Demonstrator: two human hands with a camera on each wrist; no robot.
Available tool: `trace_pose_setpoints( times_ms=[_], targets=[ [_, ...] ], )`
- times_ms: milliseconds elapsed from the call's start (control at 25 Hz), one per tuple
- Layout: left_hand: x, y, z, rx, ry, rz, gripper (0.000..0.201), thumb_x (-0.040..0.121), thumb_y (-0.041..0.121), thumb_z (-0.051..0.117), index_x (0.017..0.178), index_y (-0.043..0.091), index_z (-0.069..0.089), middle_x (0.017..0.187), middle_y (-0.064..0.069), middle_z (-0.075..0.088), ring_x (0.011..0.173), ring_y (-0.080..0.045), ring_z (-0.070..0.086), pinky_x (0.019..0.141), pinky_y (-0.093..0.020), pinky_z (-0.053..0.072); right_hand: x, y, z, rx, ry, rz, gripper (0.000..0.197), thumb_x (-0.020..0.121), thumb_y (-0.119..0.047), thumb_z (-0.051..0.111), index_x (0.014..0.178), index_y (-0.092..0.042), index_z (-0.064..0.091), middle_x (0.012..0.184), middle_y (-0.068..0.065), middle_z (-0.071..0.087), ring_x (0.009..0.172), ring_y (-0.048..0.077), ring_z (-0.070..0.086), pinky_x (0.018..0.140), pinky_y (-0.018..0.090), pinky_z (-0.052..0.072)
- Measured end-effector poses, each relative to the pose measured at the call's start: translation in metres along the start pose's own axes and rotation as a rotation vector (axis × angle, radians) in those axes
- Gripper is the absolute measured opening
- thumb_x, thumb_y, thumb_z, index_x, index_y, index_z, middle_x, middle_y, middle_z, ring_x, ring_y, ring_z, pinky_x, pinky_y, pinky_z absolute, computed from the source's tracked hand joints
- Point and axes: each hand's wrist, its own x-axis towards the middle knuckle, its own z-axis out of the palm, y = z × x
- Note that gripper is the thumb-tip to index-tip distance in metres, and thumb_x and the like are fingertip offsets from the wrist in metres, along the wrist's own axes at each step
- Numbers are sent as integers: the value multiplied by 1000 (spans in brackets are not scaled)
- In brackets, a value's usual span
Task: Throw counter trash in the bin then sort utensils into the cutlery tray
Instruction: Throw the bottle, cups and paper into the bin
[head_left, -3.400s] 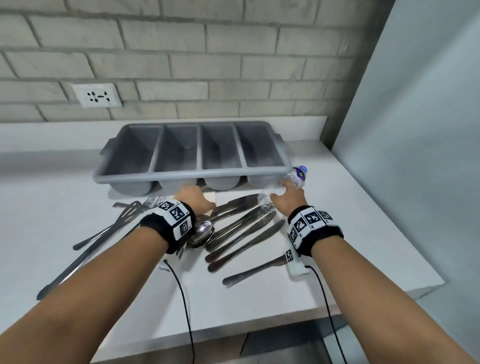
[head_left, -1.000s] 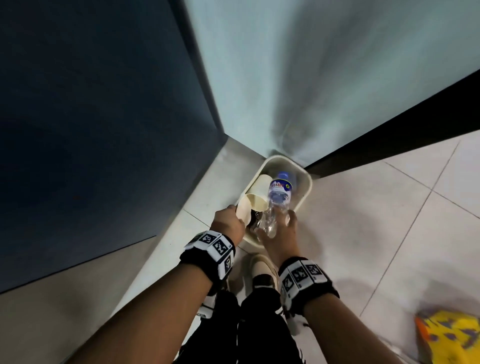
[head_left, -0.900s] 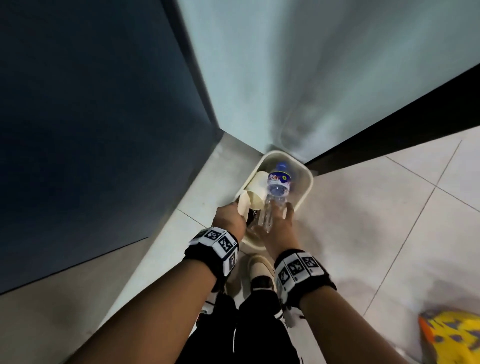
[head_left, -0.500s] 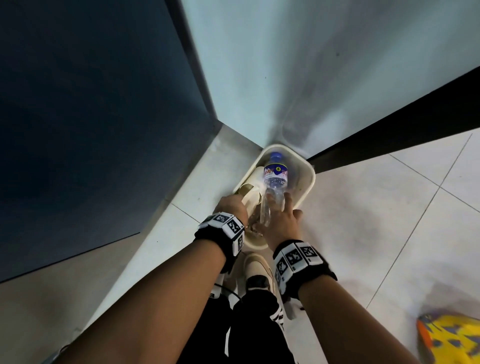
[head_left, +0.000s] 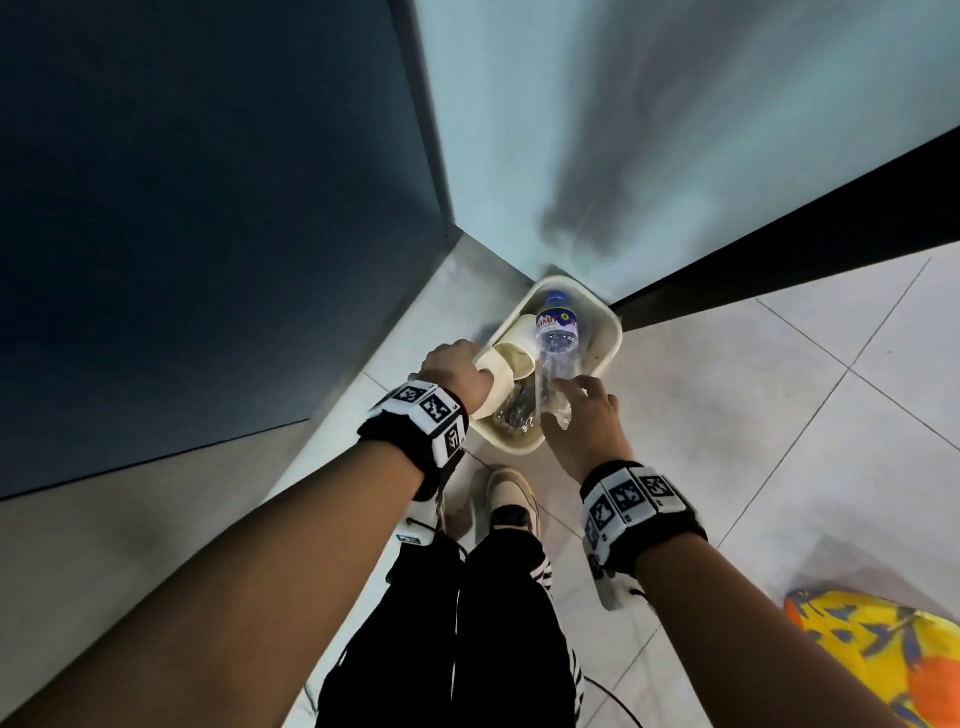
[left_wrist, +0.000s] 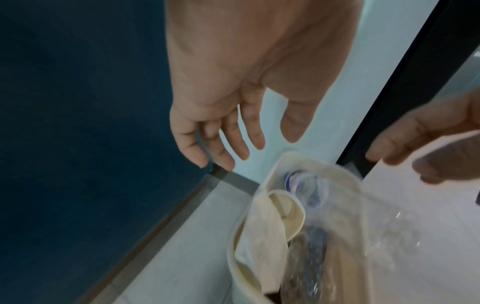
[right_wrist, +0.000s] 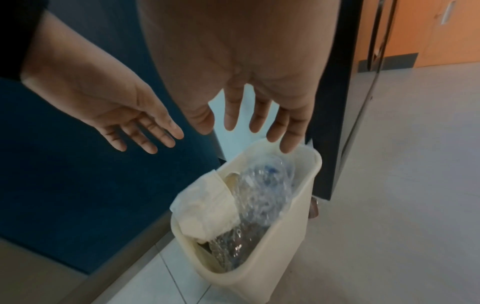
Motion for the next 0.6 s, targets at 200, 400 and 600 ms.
trace_pose_setpoints(
  times_ms=[200,400,600],
  targets=[
    [-97,13,-72,-218,-38,63,37,84,20,57,122,17,60,127,-5,62,115,-23,58,94,-22,45,-57,-53,-60,4,41,-146,37,82,-13,57,119,-13,61,128,13,56,111,39,51,97,41,44],
    [-236,29,-175,-364,88,179,33,86,20,59,118,16,63,119,-2,66,110,-17,60,86,-17,39,-139,-152,-144,0,-3,-361,37,82,-16,55,118,-14,61,123,14,61,112,35,56,99,44,46],
    [-351,26,-261,-500,322,286,29,86,23,59,113,16,63,87,8,65,82,-8,59,69,-9,41,-209,-247,-210,-11,105,-684,34,82,-23,52,113,-14,63,119,8,60,111,29,53,98,38,44]
  ],
)
